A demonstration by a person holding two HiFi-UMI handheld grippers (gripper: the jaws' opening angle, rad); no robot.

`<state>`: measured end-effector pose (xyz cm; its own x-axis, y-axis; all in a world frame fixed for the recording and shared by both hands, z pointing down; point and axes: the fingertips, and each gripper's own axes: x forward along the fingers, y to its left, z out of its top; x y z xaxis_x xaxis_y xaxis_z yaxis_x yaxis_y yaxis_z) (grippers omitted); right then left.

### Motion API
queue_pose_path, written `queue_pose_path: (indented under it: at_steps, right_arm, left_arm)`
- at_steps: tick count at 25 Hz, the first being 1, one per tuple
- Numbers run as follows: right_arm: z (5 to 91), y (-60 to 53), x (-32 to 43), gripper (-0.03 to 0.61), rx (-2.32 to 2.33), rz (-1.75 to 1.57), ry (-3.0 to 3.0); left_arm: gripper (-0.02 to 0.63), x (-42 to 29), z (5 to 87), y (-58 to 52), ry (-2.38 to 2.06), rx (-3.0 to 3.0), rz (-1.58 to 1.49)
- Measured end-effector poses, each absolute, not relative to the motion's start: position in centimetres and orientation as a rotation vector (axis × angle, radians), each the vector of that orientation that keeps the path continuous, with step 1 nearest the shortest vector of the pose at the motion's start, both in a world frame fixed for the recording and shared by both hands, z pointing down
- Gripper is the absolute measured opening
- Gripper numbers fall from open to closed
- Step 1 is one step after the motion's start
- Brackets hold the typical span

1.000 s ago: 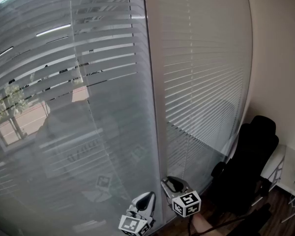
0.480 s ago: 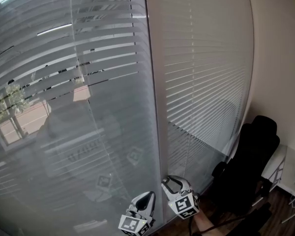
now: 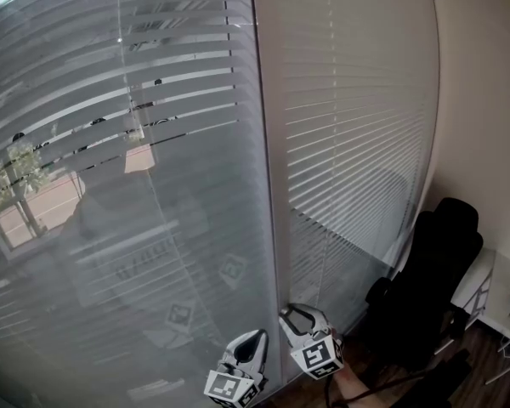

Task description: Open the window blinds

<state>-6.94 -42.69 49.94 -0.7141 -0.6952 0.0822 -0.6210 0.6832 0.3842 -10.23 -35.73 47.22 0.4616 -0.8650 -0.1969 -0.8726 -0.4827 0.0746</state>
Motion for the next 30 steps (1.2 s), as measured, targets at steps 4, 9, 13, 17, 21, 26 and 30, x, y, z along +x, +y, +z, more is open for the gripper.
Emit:
queue_pose_path:
  at_steps: [4,9,13,17,21,26,30]
  right_arm:
    - [49.88,-42.82,-6.70,0.133,1.096,-0.342,-2.747]
    - [49.93,-42.91,-6.47,0.133,1.128,-0.198,-2.810]
    - [49.96,-43.10,-6.29,0.133,1.145,-0.057,-2.863]
    - [49.97,-43.35,-6.19,0.133,1.160,0.085,-2.907]
    - [50.07,-43.42,-6.07,0.133,1.169,0.226,-2.949]
    - [50.01,-43.24,-5.99,0.135,1.175,0.070,-2.906]
    - [49.30,-42.60,-6.31,0.140,1.101,-0.318,-2.753]
  left_arm:
    - [-0.008,-10.19,47.30,-35.76,1.577,-2.660,0.326]
    - [-0.008,-10.15,47.25,-35.72,1.575,-2.662,0.332]
    - [-0.008,-10.11,47.32,-35.76,1.571,-2.662,0.332]
    - [-0.008,-10.05,47.33,-35.94,1.574,-2.665,0.336]
    - [-0.008,-9.83,47.39,-35.93,1.572,-2.668,0.337]
    - [-0.008,-9.65,47.38,-35.83,1.571,-2.670,0.335]
    - [-0.008,-10.11,47.30,-35.86,1.583,-2.655,0.335]
